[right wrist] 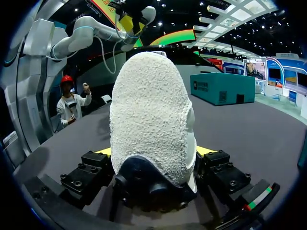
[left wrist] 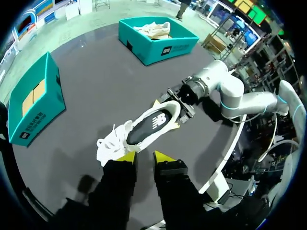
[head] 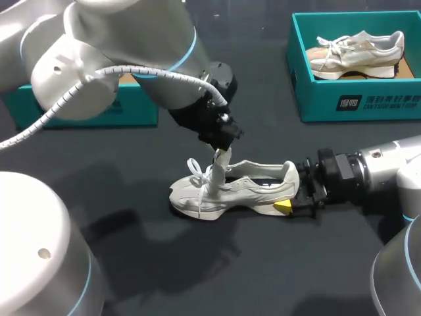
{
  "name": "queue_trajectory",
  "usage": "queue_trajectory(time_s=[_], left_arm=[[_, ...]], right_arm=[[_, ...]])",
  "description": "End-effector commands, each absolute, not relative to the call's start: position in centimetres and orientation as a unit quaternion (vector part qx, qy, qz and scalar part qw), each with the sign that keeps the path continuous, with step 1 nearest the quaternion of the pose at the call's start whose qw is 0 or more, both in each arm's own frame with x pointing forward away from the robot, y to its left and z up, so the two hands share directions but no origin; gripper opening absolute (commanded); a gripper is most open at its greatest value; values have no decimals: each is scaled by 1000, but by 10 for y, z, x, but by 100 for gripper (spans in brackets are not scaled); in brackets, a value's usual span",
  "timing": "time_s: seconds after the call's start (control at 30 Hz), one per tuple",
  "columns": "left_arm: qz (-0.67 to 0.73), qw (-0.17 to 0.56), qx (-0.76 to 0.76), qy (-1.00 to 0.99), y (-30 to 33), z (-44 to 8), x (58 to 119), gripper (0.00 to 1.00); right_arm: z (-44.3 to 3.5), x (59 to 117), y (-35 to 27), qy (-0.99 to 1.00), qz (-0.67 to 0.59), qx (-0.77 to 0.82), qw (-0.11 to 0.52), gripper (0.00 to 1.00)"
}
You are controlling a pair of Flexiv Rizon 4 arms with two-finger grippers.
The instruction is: Take the shoe out of the shoebox, open the shoe tongue, remove and reinsert the insole, then place the shoe into the shoebox
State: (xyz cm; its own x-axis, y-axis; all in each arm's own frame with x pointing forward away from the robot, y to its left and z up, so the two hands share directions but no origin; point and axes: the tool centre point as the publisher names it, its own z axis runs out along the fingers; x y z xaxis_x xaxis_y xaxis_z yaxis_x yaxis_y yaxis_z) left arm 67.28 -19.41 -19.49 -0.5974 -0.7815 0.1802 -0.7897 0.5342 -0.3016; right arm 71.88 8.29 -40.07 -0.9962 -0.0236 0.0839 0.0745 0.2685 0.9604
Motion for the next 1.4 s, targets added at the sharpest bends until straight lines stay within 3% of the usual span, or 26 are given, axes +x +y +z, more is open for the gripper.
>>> queue_trajectory(time_s=[0.03, 0.4, 0.67, 1.4], left_arm=[[186, 46, 237, -952, -216, -211, 677, 0], [186, 46, 237, -952, -216, -211, 677, 0], [182, 12, -2, -983, -234, -232, 678, 0], [142, 34, -32, -989, -259, -266, 706, 0]], right_arm=[[-401, 719, 82, -796, -604, -16, 40, 0], [-401, 719, 82, -796, -604, -16, 40, 0], [-401, 719, 82, -796, -604, -16, 40, 0], [-401, 719, 82, -796, -604, -16, 40, 0]])
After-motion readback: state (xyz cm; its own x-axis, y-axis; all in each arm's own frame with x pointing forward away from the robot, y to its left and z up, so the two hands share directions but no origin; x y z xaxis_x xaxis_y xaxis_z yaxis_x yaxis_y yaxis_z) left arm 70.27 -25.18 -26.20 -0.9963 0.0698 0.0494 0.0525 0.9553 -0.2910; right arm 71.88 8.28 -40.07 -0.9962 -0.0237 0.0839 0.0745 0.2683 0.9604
